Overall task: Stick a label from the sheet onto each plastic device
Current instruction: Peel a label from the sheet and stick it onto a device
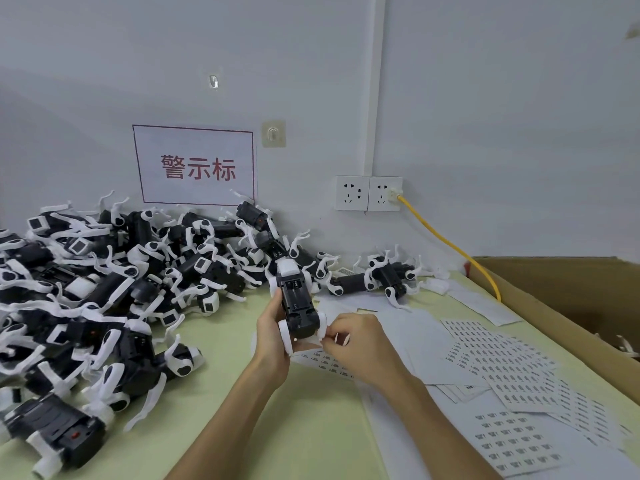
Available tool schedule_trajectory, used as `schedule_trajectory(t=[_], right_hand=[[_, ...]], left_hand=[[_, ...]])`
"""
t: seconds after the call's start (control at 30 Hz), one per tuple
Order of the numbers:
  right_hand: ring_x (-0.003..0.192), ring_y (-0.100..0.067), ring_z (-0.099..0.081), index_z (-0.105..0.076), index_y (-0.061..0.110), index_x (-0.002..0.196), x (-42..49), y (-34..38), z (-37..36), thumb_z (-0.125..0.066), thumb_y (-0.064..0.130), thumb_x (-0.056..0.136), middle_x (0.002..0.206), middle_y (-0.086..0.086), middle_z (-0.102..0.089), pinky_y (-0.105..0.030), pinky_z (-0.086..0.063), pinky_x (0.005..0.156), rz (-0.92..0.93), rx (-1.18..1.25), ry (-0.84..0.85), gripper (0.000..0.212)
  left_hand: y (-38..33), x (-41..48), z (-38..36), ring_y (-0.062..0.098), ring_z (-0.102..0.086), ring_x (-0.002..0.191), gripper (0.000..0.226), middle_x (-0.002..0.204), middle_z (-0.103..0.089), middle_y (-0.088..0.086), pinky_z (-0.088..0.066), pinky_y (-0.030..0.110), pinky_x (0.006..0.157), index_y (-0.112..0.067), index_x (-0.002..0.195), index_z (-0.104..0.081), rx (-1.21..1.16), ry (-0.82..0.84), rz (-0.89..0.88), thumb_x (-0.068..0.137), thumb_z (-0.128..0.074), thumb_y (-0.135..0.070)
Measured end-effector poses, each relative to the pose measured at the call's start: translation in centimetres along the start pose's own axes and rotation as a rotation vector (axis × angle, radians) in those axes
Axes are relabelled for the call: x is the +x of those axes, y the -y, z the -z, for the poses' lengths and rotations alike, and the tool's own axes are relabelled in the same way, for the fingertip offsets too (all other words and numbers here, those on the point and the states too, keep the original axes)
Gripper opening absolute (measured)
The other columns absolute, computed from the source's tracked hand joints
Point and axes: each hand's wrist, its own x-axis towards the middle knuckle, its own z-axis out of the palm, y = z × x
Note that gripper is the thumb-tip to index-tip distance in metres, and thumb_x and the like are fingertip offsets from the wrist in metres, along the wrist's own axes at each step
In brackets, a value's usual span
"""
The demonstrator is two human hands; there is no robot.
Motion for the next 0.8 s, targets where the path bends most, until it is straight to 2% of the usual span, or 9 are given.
schedule_trajectory(t=[0.13, 0.2, 0.27, 0.33, 0.43, 0.63, 0.7, 0.8], right_hand=[[0.063, -0.017, -0.06, -0.074, 0.015, 0.067, -0.16, 0.07, -0.07, -0.064, 0.03, 0.076, 0.065, 0.0, -0.067, -0.034, -0.05, 0.062, -0.059, 0.059, -0.017, 0.02], [0.062, -0.019, -0.059, -0.074, 0.017, 0.065, -0.19, 0.14, -0.08, -0.065, 0.03, 0.077, 0.063, 0.0, -0.067, -0.032, -0.048, 0.06, -0.09, 0.092, -0.009, 0.019], [0.054, -0.014, -0.054, -0.073, 0.019, 0.064, -0.18, 0.21, -0.04, -0.068, 0.024, 0.078, 0.059, 0.001, -0.066, -0.026, -0.044, 0.055, -0.119, 0.114, 0.012, 0.016], [0.049, -0.008, -0.048, -0.071, 0.023, 0.06, -0.14, 0.28, 0.07, -0.07, 0.019, 0.08, 0.058, 0.0, -0.065, -0.02, -0.039, 0.052, -0.159, 0.132, 0.038, 0.02], [0.045, -0.003, -0.046, -0.066, 0.034, 0.05, -0.11, 0.41, 0.27, -0.07, 0.015, 0.081, 0.053, 0.002, -0.063, -0.014, -0.037, 0.05, -0.19, 0.165, 0.072, 0.036], [0.055, -0.004, -0.054, -0.076, 0.021, 0.067, -0.21, 0.49, 0.4, -0.07, 0.019, 0.086, 0.062, 0.0, -0.069, -0.018, -0.042, 0.058, -0.185, 0.235, 0.09, 0.02], [0.055, -0.001, -0.055, -0.075, 0.034, 0.063, -0.19, 0.56, 0.45, -0.072, 0.019, 0.086, 0.062, 0.008, -0.069, -0.014, -0.041, 0.058, -0.177, 0.257, 0.084, 0.027], [0.055, 0.003, -0.057, -0.069, 0.051, 0.058, -0.19, 0.73, 0.63, -0.075, 0.02, 0.084, 0.067, 0.018, -0.07, -0.01, -0.042, 0.056, -0.173, 0.276, 0.074, 0.041]], left_hand=[[0.04, -0.24, -0.24, 0.028, -0.072, 0.082, 0.054, 0.088, -0.075, 0.008, -0.057, 0.045, 0.077, -0.016, 0.108, -0.077, 0.044, -0.022, -0.02, 0.101, -0.043, -0.057], [-0.04, -0.39, -0.31, 0.028, -0.071, 0.083, 0.054, 0.088, -0.074, 0.007, -0.057, 0.045, 0.078, -0.018, 0.112, -0.076, 0.05, -0.014, -0.03, 0.101, -0.041, -0.058], [-0.12, -0.53, -0.34, 0.031, -0.068, 0.086, 0.054, 0.087, -0.073, 0.007, -0.055, 0.049, 0.084, -0.018, 0.115, -0.075, 0.049, -0.012, -0.032, 0.101, -0.041, -0.057], [-0.13, -0.6, -0.31, 0.033, -0.068, 0.087, 0.055, 0.086, -0.073, 0.007, -0.056, 0.045, 0.077, -0.016, 0.117, -0.074, 0.058, -0.012, -0.037, 0.102, -0.039, -0.056], [-0.1, -0.6, -0.24, 0.031, -0.069, 0.082, 0.055, 0.084, -0.074, 0.008, -0.056, 0.038, 0.064, -0.014, 0.115, -0.073, 0.077, -0.015, -0.045, 0.103, -0.037, -0.055], [-0.27, -0.66, -0.04, 0.03, -0.069, 0.075, 0.055, 0.085, -0.073, 0.012, -0.054, 0.037, 0.065, -0.012, 0.106, -0.073, 0.066, -0.035, -0.078, 0.104, -0.038, -0.055], [-0.39, -0.66, -0.04, 0.032, -0.068, 0.079, 0.055, 0.085, -0.073, 0.013, -0.053, 0.041, 0.072, -0.012, 0.102, -0.074, 0.043, -0.047, -0.069, 0.103, -0.038, -0.054], [-0.52, -0.59, -0.01, 0.034, -0.067, 0.079, 0.058, 0.084, -0.073, 0.012, -0.054, 0.043, 0.072, -0.015, 0.09, -0.077, 0.03, -0.043, -0.073, 0.104, -0.037, -0.054]])
